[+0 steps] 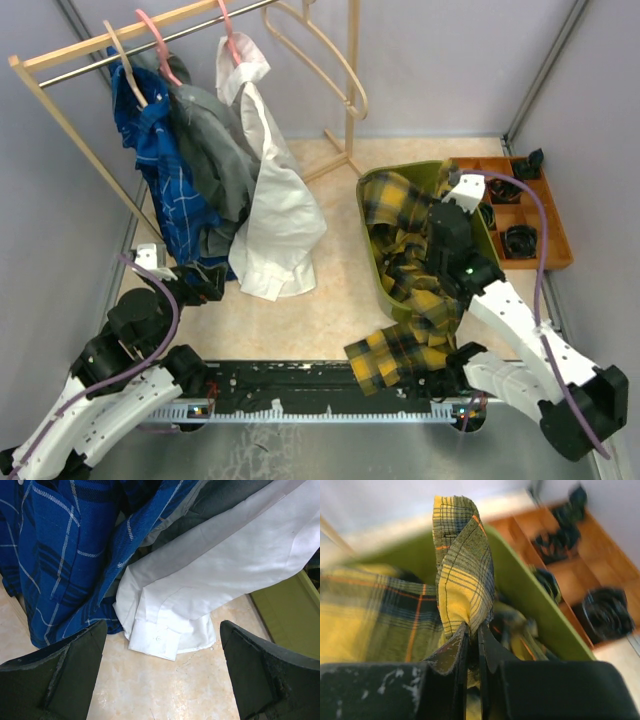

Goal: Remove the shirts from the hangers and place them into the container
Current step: Place the shirt in the bin.

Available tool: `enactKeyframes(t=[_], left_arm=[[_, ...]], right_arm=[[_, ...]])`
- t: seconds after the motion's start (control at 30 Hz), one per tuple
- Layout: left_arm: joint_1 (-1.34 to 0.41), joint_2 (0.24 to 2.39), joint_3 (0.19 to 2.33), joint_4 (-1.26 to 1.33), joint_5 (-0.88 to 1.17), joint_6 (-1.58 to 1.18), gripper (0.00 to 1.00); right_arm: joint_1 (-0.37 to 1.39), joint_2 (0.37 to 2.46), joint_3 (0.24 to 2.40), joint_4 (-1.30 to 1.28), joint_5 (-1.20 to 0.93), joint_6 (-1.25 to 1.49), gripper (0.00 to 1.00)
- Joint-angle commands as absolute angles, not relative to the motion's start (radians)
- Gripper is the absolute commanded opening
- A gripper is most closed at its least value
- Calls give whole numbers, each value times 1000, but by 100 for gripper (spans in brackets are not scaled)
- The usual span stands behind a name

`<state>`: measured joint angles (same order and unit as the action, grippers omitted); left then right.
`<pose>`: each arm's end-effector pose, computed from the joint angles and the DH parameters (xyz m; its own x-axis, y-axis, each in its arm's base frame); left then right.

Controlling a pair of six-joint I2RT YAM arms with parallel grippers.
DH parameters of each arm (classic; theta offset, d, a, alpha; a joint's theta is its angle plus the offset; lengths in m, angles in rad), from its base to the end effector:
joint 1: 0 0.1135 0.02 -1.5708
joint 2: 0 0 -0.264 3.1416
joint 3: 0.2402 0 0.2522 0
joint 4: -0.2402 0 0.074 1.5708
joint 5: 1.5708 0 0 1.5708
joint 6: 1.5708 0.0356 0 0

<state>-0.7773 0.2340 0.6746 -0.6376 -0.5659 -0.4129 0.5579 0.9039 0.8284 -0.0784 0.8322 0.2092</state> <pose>0.0570 -0.0293 0.3131 -0.2149 -0.2637 -0.9404 0.1430 0.9440 -0.2974 0.1856 0.0848 0.3473 -0.0725 0.1196 -0.9902 0.2847 0.9540 0.0944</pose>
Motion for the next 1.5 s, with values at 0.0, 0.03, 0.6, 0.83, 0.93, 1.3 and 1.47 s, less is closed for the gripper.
enactKeyframes(t=[0.0, 0.03, 0.6, 0.83, 0.93, 1.3, 1.47], left_arm=[[-778, 242, 686, -645, -570, -414, 99], [-778, 242, 685, -644, -570, -414, 100], [-778, 280, 684, -640, -562, -410, 99], [-777, 277, 684, -640, -564, -412, 100], [-778, 274, 686, -641, -569, -413, 100], [-778, 284, 683, -637, -562, -411, 100], [-778, 288, 683, -636, -555, -407, 99]], right_arm=[[423, 940, 701, -216, 696, 369, 10], [396, 964, 691, -212, 646, 369, 14], [376, 693, 880, -400, -80, 327, 72], [535, 629, 802, -440, -408, 301, 70], [716, 669, 775, -487, -295, 290, 69], [1387, 1139, 727, -555, 332, 487, 68], [1429, 1314, 720, -595, 393, 705, 67]])
